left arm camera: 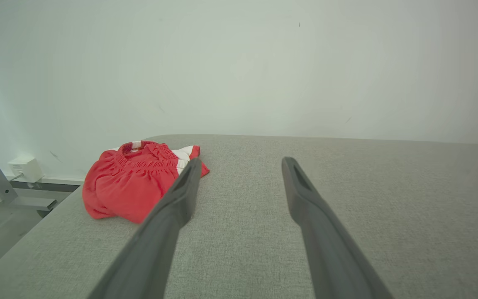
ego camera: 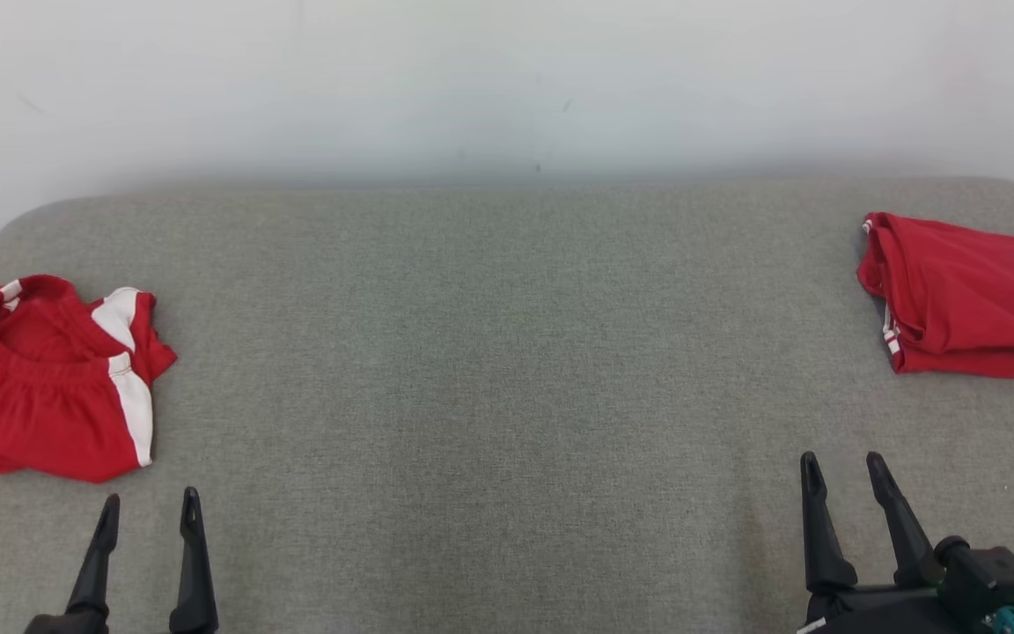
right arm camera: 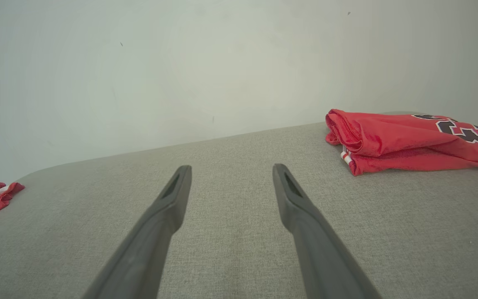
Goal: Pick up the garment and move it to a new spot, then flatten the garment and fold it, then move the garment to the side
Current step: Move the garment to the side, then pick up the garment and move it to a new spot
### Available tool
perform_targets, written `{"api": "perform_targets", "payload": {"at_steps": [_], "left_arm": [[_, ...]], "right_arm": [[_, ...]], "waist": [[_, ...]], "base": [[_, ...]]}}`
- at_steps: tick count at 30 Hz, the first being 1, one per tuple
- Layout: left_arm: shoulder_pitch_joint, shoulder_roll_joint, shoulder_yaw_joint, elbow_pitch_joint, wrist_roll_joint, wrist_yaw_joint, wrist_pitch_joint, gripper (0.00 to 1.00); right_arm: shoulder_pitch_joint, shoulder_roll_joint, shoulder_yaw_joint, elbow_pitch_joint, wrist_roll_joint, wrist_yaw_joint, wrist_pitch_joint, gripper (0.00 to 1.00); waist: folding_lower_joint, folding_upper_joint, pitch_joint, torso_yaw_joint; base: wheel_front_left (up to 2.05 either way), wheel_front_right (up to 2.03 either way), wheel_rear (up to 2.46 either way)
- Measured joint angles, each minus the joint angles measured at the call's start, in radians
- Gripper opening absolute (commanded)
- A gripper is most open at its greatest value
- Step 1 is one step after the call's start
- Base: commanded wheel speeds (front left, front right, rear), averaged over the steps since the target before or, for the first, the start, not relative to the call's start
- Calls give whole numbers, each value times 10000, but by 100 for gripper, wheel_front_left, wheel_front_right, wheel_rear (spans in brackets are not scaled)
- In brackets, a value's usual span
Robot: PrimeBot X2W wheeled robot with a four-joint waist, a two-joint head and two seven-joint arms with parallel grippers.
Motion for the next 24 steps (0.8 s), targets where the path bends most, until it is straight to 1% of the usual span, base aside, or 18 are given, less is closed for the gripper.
{"api": "perform_targets", "payload": {"at_steps": [14,24], "left_arm": [[248,33,-282,523,171,-31,2,100],[276,171,-464,685,109,-90,2,100]], "right_arm": [[677,132,-128,-205,-167,-2,224,100],[826,186,-144,-238,-174,0,311,100]], "waist": [[1,0,-605,191],[1,0,-715,194]], "base": [[0,0,0],[0,0,0]]}}
